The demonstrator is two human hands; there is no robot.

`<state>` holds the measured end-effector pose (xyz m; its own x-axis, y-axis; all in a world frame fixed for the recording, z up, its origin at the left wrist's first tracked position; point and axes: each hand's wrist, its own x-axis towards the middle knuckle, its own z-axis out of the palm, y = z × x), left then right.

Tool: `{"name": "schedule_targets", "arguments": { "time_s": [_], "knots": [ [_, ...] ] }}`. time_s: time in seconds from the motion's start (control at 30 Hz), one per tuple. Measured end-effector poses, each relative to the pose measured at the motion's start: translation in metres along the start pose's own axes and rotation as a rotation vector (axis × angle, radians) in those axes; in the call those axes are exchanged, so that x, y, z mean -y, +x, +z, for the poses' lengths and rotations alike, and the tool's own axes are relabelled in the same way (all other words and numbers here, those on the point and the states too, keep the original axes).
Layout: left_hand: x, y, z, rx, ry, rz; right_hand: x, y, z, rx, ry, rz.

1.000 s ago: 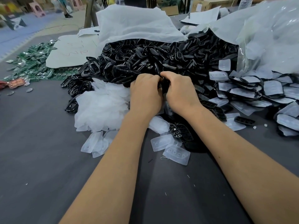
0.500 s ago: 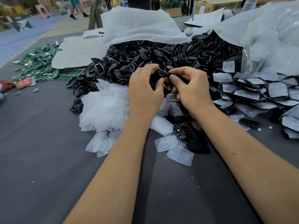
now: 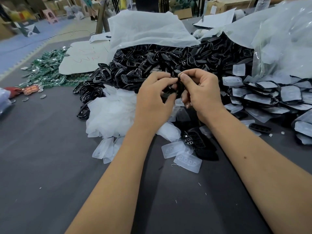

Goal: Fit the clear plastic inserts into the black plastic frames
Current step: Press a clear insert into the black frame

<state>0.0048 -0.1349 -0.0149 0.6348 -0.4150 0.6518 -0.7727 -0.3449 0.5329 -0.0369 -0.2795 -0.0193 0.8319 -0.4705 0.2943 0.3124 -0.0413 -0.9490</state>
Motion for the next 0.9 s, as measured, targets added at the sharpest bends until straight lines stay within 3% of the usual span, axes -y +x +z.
{"name": "schedule_targets", "arguments": {
  "time_s": [0.1,0.23,0.43,0.63,0.9],
  "knots": [
    [-0.0023,-0.0087,-0.0031,0.063,-0.033,-0.095,0.0023,-0.0014,0.0017,0.108,0.049,-0.007],
    [-0.0006,-0.0097,-0.0071,-0.049,-0.061,-0.234,0.0010,-0.0037,0.0038,0.185,0.066,0.005],
    [0.0011,-0.0091,-0.0077,-0.201,-0.267,-0.413,-0.0021,-0.0003,0.0031,0.139,0.072,0.038],
    [0.0009,-0.0028,-0.0069,-0.291,-0.315,-0.472,0.0026,0.0055,0.0015,0.159,0.287,0.310],
    [0.0008,-0.0033,-0.0018,-0.300,-0.310,-0.475,0.0044,0.0040,0.0014,0.240,0.272,0.308]
  ]
}}
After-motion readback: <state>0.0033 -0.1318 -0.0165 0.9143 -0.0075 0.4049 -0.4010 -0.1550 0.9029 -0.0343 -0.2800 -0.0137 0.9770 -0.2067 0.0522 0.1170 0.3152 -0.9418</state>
